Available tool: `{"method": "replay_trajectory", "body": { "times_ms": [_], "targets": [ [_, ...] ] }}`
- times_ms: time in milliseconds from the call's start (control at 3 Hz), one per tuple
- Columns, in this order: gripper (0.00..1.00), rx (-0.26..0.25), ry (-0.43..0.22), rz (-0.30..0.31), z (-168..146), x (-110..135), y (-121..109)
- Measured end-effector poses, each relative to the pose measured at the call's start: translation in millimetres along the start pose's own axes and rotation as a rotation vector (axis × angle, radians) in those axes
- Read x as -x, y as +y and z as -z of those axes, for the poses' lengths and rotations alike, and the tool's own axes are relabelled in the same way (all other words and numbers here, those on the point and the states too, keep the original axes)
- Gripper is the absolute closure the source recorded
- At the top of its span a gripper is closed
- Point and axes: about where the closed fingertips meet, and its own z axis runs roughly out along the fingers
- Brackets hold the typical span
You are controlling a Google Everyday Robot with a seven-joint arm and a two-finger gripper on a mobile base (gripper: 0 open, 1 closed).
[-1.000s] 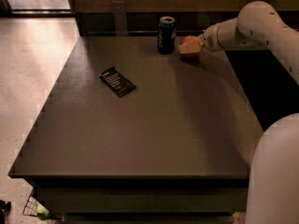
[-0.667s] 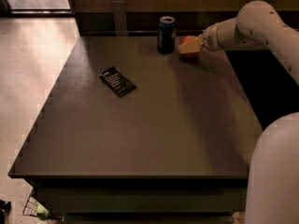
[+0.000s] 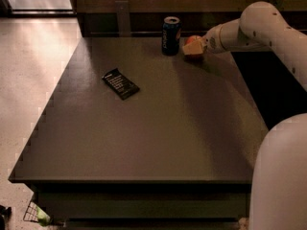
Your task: Move apple near pepsi can
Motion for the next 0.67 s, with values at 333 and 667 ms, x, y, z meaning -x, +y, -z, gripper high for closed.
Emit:
{"method": "replay_trajectory", "body": {
  "times_ms": [333, 667],
  "targets": [
    [0.0, 0.006, 0.003, 0.0, -3.8, -1.0, 2.5],
    [0.0, 0.006, 0.003, 0.0, -3.8, -1.0, 2.5]
  ]
}}
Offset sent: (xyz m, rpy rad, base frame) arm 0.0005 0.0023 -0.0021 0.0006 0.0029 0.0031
